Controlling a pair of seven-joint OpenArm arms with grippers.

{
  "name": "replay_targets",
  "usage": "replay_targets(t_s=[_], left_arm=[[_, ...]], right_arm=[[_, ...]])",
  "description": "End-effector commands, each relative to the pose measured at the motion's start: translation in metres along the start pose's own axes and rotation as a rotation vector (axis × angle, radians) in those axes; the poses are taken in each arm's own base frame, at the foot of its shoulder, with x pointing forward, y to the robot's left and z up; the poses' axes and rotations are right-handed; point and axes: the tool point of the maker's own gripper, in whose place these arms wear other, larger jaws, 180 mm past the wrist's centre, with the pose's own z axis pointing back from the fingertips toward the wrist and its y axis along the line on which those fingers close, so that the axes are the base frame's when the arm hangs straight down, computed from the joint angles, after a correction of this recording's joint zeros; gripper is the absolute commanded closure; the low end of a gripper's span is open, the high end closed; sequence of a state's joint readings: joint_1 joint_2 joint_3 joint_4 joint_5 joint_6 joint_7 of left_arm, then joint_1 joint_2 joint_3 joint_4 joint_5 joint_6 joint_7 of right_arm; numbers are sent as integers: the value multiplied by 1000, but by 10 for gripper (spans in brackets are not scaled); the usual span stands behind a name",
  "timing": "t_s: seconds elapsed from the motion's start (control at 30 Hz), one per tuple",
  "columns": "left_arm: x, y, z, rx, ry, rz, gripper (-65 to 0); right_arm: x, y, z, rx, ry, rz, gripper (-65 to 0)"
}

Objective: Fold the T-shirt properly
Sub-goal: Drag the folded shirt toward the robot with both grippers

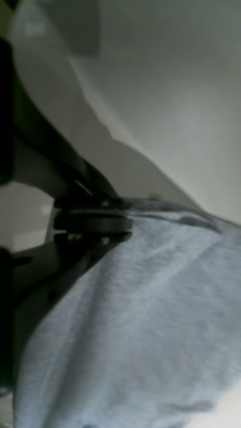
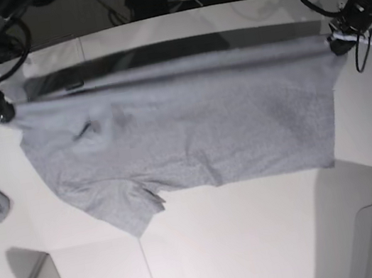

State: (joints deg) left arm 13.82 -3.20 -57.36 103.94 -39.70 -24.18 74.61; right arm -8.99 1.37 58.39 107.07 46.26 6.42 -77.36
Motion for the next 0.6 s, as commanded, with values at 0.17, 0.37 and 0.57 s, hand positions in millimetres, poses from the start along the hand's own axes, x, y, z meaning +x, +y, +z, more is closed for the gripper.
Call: replay_targets(t_s=[0.17, 0.37, 0.57], left_arm=[[-25, 24, 11, 63, 61, -14, 0], [-40, 31, 8, 65, 102, 16, 0], [-51, 36, 3, 65, 107, 32, 0]], right_arm=[[-9, -29, -1, -54, -33, -16, 0], [-23, -50, -11, -85, -39, -54, 0], [-30, -62, -14, -103, -35, -85, 0]])
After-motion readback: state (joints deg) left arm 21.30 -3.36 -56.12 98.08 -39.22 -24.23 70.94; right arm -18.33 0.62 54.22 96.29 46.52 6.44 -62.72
